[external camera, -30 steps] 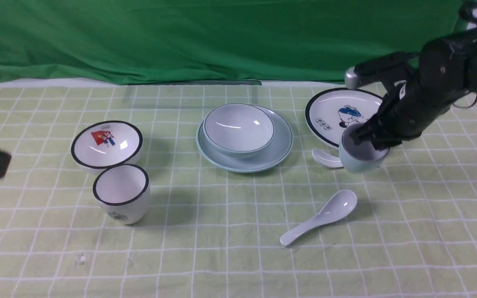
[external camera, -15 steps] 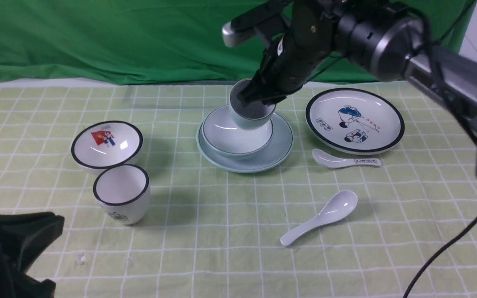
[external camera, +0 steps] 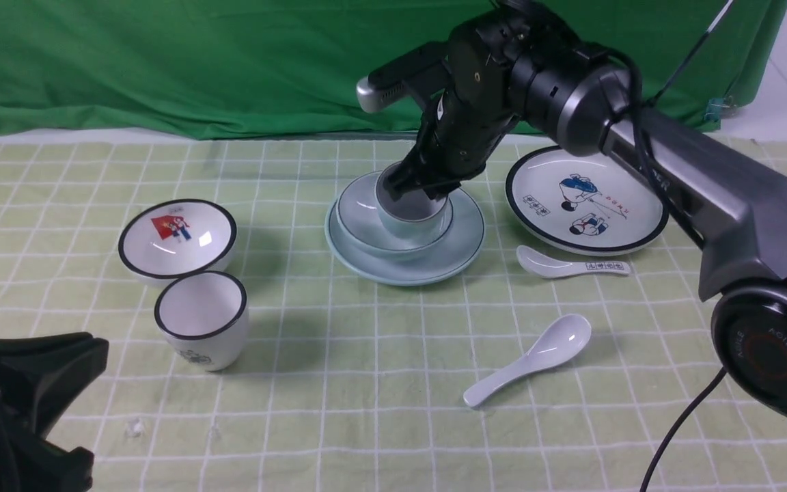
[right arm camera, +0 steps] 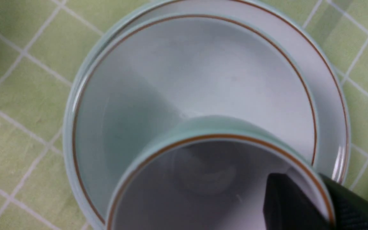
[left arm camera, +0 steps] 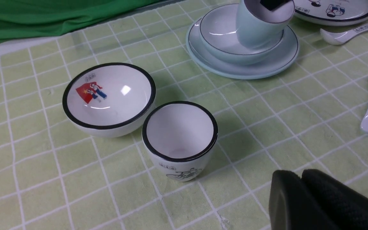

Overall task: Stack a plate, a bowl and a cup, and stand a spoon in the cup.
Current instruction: Use the right arm to put the blue teacup into the blue rice bowl in the middle

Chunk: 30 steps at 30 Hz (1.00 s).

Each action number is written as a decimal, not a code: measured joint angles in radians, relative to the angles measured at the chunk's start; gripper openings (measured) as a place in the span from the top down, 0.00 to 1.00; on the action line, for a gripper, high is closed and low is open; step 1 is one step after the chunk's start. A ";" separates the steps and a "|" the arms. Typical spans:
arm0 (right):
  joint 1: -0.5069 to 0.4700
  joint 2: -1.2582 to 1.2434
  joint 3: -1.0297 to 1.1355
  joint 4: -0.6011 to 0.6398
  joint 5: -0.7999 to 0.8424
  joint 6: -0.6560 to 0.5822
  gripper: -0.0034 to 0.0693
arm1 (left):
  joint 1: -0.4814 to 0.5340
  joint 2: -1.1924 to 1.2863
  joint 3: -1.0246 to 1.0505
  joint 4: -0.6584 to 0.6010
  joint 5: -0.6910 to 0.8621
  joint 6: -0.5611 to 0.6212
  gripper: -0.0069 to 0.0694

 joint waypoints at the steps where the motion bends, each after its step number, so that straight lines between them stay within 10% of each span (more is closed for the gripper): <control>1: 0.000 0.001 0.000 -0.001 0.000 0.000 0.83 | 0.000 0.000 0.000 0.000 0.000 0.000 0.92; 21: 0.000 0.033 -0.009 -0.001 -0.033 0.022 0.82 | 0.000 0.000 0.000 0.003 -0.001 0.000 0.92; 30: -0.001 0.033 -0.009 -0.001 -0.053 0.049 0.39 | 0.000 0.000 0.000 0.003 -0.001 0.001 0.92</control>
